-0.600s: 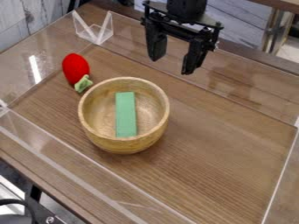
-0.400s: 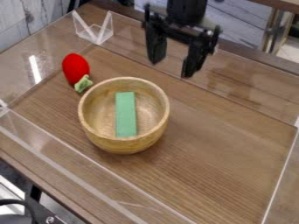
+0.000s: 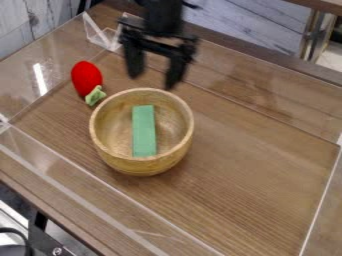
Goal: Move the red fruit to the right
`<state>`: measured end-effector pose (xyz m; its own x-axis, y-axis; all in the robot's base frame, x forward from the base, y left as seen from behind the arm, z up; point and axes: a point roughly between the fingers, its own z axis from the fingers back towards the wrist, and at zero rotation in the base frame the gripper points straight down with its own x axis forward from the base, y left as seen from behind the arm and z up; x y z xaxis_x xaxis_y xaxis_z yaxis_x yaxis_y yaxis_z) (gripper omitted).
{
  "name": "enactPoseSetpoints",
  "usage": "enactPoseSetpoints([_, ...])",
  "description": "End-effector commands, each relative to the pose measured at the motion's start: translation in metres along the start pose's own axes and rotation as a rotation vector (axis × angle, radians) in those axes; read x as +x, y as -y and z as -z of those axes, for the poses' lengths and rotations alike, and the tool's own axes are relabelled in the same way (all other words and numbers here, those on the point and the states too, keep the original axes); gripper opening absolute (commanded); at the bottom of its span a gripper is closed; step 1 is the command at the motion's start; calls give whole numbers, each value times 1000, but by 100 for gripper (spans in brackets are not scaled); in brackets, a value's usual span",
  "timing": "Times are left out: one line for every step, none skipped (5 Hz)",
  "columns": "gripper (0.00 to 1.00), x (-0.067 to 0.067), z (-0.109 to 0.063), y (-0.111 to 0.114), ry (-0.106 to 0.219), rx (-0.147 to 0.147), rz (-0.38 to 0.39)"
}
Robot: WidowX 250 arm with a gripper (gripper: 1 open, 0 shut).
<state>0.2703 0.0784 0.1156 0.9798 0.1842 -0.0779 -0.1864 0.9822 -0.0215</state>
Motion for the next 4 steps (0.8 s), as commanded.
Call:
enactPoseSetpoints([100,5,-21,-37,101,-4,-49])
enactPoseSetpoints([100,10,-22,-75,131,-3,-115])
enactPoseSetpoints([100,17,-16,-102,133,-5,-167])
enactPoseSetpoints([100,23,-4,-109,124,1,-192])
